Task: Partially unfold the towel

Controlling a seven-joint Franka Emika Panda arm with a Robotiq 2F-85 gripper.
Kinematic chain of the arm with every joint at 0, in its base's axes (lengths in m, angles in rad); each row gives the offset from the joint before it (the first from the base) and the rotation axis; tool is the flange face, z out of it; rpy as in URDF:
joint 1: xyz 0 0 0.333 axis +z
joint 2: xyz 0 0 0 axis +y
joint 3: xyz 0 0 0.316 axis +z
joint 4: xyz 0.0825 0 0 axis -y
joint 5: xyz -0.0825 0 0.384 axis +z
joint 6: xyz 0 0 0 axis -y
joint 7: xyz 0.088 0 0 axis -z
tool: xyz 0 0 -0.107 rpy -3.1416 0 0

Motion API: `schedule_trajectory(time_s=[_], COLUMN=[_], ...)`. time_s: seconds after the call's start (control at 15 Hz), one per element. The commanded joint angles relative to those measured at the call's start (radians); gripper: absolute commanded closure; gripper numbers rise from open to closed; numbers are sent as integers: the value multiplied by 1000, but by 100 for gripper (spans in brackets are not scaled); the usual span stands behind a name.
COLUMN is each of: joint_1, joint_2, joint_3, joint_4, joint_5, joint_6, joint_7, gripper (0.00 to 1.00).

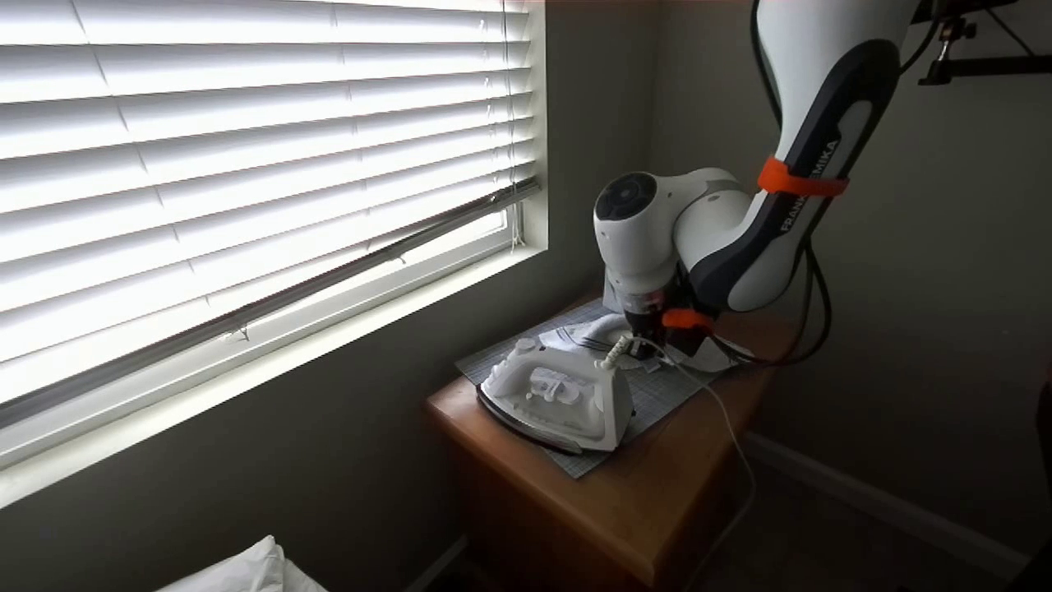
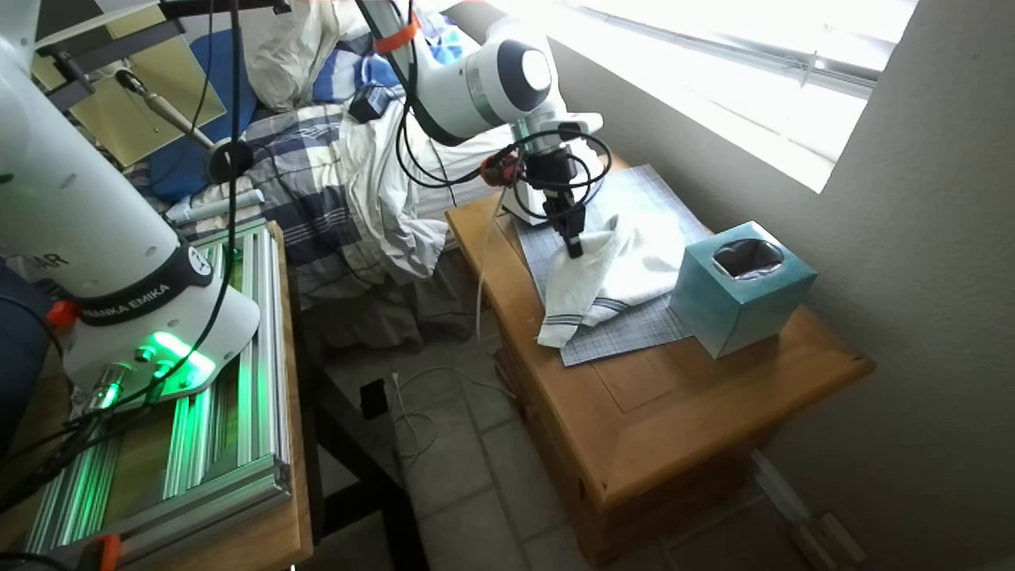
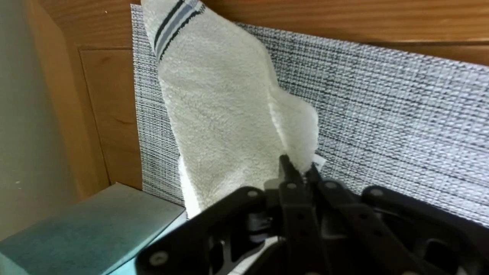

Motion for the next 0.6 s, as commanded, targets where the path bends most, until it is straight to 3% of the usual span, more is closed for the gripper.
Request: schedule_trajectory(time_s=[0.0, 0.27, 0.4, 0.53], joint_1=[-99, -195, -312, -376], joint_2=[-74, -93, -105, -110], joint_3=[71, 155, 263, 331], joint_4=[-87, -139, -159, -181], joint_5=[17, 124, 140, 259], joint_6=[126, 201, 220, 231], joint_7=[-154, -373, -469, -619], gripper=[99, 99, 99, 99])
